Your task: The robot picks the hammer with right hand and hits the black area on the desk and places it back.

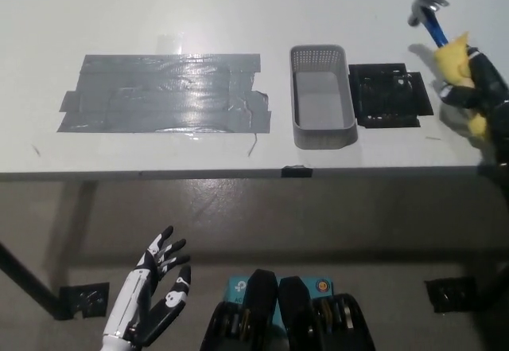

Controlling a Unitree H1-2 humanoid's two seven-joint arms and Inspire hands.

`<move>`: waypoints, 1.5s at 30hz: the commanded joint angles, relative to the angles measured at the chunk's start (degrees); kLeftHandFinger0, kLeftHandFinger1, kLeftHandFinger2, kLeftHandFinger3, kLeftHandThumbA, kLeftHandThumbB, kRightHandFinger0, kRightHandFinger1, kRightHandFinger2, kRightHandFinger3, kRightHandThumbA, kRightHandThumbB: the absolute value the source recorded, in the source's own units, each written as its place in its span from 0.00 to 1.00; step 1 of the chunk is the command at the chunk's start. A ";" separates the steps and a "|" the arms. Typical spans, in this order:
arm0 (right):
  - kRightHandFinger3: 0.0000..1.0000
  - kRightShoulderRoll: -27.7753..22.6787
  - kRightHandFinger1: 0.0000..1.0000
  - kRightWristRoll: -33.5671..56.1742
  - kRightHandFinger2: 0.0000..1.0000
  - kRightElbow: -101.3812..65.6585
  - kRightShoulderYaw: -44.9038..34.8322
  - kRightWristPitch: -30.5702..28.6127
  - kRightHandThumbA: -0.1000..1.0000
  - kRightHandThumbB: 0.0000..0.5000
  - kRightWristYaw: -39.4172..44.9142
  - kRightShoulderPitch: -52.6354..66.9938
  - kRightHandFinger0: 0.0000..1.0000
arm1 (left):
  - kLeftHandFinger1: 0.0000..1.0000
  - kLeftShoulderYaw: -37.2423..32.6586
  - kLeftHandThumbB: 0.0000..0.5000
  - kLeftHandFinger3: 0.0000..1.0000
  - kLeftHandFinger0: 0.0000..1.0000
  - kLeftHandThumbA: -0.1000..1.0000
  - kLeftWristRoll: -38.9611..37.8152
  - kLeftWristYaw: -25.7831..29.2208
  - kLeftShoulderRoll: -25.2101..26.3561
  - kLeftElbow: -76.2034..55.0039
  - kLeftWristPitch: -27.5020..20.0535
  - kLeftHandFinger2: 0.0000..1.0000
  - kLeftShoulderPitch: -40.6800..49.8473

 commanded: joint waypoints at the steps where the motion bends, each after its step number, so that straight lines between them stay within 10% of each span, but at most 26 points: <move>1: 0.91 -11.13 0.55 1.86 0.92 -11.84 7.90 5.85 0.00 0.27 25.18 -13.02 0.03 | 0.82 1.38 0.00 1.00 0.98 0.55 -2.35 -2.20 2.17 -3.58 0.33 0.88 -1.40; 3: 0.99 -11.68 0.74 0.73 1.00 -12.37 9.45 5.56 0.00 0.23 25.55 -11.98 0.19 | 0.81 1.32 0.00 1.00 0.98 0.55 -2.47 -2.27 2.16 -3.77 0.59 0.88 -1.30; 22: 0.94 -14.85 0.50 3.22 0.86 -13.85 13.55 6.39 0.00 0.26 33.01 -11.72 0.00 | 0.73 1.05 0.00 1.00 0.86 0.54 -2.20 -2.86 2.65 -3.72 0.47 0.84 -2.12; 34: 1.00 -13.76 0.63 1.61 0.96 -12.14 15.54 6.02 0.00 0.21 34.09 -11.49 0.15 | 0.69 1.12 0.00 1.00 0.80 0.59 -2.03 -2.87 2.58 -3.84 0.61 0.82 -1.92; 42: 1.00 -12.04 0.52 1.41 0.91 -10.44 15.88 5.85 0.00 0.25 33.25 -10.67 0.00 | 0.81 0.98 0.00 1.00 0.97 0.61 -0.44 -2.38 2.77 -3.51 -1.07 0.87 -2.07; 45: 1.00 -11.96 0.54 0.07 0.93 -10.71 17.27 5.71 0.00 0.24 32.77 -10.50 0.00 | 1.00 1.31 0.00 1.00 1.00 0.62 -0.22 -1.78 2.39 -3.52 -1.52 0.99 -1.93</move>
